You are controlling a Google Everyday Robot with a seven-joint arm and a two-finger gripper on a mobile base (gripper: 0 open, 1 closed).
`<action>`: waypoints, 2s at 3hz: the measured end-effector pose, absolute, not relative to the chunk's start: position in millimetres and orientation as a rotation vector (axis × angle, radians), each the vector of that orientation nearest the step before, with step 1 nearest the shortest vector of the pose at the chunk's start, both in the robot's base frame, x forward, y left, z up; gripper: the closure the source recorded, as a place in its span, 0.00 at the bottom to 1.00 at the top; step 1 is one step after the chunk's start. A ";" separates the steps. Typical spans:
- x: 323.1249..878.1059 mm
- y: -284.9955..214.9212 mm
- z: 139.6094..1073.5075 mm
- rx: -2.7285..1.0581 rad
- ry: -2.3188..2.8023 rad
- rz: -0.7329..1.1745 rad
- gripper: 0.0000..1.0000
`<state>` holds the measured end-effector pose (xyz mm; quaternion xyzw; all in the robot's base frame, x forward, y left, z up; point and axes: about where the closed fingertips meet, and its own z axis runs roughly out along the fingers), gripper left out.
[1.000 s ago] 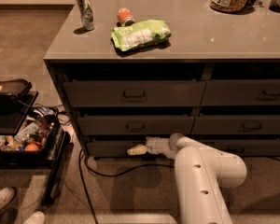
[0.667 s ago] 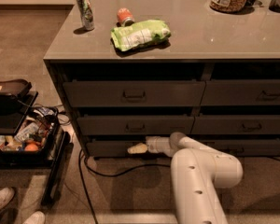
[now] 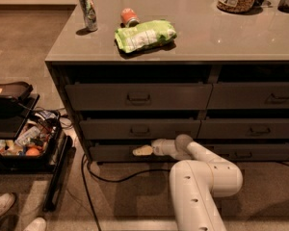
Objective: Open bottom drawer
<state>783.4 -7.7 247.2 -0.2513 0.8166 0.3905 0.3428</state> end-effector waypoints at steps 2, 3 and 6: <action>783.4 -7.6 247.2 -0.653 2.123 1.015 0.42; 783.4 -7.6 247.1 -0.653 2.123 1.015 0.65; 789.8 -9.4 232.1 -0.670 2.191 0.873 0.15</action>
Offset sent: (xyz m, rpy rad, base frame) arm 0.0000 0.0000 0.0000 0.0000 0.0000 0.0000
